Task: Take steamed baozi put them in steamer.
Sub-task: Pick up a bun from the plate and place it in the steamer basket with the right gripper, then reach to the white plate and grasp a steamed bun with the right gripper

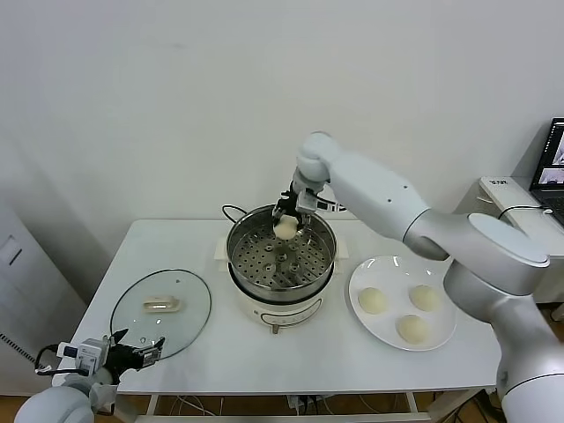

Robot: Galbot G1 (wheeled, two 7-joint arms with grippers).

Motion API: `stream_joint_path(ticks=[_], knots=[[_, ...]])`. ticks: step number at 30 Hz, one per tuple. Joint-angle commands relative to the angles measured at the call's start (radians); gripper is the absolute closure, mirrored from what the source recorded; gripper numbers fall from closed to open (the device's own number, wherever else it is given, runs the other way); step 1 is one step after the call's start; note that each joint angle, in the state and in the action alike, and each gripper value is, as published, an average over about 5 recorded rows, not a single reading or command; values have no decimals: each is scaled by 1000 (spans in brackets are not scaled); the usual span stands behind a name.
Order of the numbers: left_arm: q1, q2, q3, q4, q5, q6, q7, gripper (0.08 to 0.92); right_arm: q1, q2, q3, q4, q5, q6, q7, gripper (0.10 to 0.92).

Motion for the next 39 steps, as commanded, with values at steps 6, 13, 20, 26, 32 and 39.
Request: stream_joint_path(ticks=[6, 13, 20, 26, 32, 39], knots=[[-1, -1, 3, -2, 0, 1, 1, 177, -59, 31, 46, -17, -117, 48, 21, 454], [0, -2, 2, -9, 0, 3, 1, 177, -42, 23, 53, -2, -108, 48, 38, 323], [16, -4, -10, -23, 0, 5, 1, 177, 65, -35, -29, 44, 106, 48, -17, 207], [22, -5, -14, -27, 3, 5, 1, 177, 251, -158, -249, 94, 521, -98, -107, 203], [22, -5, -13, -28, 3, 8, 1, 177, 408, -332, -521, 148, 851, -462, -142, 203], [24, -7, -18, -29, 3, 8, 1, 177, 454, -477, -672, 211, 1074, -696, -141, 203]])
